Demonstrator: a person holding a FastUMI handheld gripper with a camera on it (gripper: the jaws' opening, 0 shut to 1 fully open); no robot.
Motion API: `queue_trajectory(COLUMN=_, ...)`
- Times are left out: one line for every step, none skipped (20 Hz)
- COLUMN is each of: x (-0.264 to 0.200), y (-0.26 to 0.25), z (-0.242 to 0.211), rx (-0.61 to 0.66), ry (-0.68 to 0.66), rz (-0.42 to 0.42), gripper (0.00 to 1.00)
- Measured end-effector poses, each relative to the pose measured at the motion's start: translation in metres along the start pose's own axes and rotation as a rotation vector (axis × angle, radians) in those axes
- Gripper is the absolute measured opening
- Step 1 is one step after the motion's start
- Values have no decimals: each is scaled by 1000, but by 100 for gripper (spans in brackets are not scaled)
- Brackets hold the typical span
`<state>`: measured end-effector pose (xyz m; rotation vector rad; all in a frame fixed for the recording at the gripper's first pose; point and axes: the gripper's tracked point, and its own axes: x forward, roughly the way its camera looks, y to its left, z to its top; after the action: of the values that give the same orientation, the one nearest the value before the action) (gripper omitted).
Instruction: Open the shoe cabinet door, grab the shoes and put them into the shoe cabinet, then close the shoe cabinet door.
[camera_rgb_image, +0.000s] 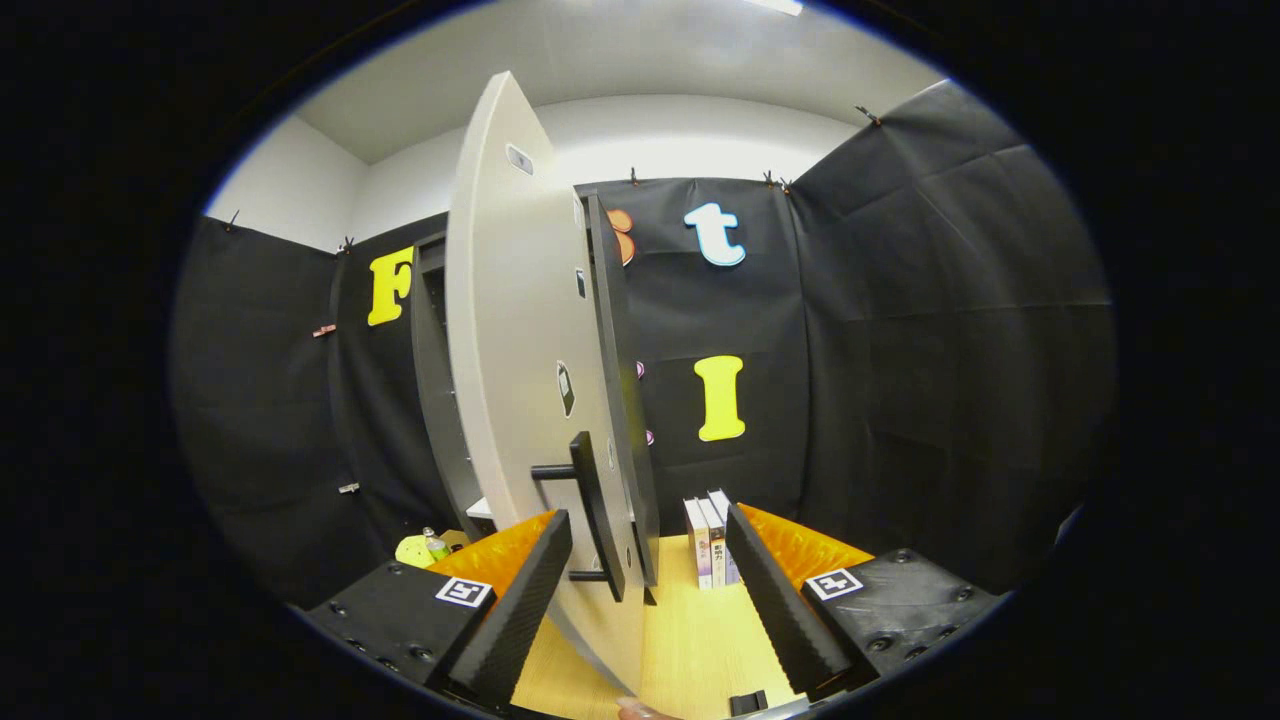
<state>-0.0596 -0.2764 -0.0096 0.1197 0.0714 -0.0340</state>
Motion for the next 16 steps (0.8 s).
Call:
queue_trajectory(x=5, y=1, z=-3, rx=4, ry=8, rz=12, gripper=98)
queue_trajectory(x=10, y=4, z=-5, rx=0, ry=11, rz=25, gripper=98)
queue_trajectory(x=14, y=6, z=-7, rx=-11, ry=15, rz=36, gripper=98)
queue_trajectory(x=16, y=5, z=-7, rx=-20, ry=14, rz=36, gripper=98)
queue_trajectory(x=17, y=8, z=-6, rx=-20, ry=11, rz=43, gripper=98)
queue_trajectory(x=20, y=11, z=-6, rx=-20, ry=7, rz=48, gripper=98)
queue_trajectory(x=21, y=13, z=-5, rx=-17, ry=1, rz=49, gripper=98)
queue_trajectory(x=23, y=15, z=-6, rx=-13, ry=0, rz=52, gripper=98)
queue_trajectory(x=23, y=18, z=-7, rx=-5, ry=3, rz=59, gripper=98)
queue_trajectory(x=24, y=24, z=-8, rx=0, ry=5, rz=67, gripper=98)
queue_trajectory(x=24, y=29, z=-9, rx=2, ry=3, rz=74, gripper=98)
queue_trajectory(x=25, y=37, z=-11, rx=2, ry=4, rz=84, gripper=98)
queue_trajectory(x=27, y=45, z=-12, rx=2, ry=6, rz=97, gripper=98)
queue_trajectory(x=28, y=54, z=-14, rx=3, ry=9, rz=111, gripper=98)
queue_trajectory(x=30, y=64, z=-16, rx=5, ry=10, rz=125, gripper=98)
queue_trajectory(x=33, y=75, z=-17, rx=7, ry=12, rz=139, gripper=98)
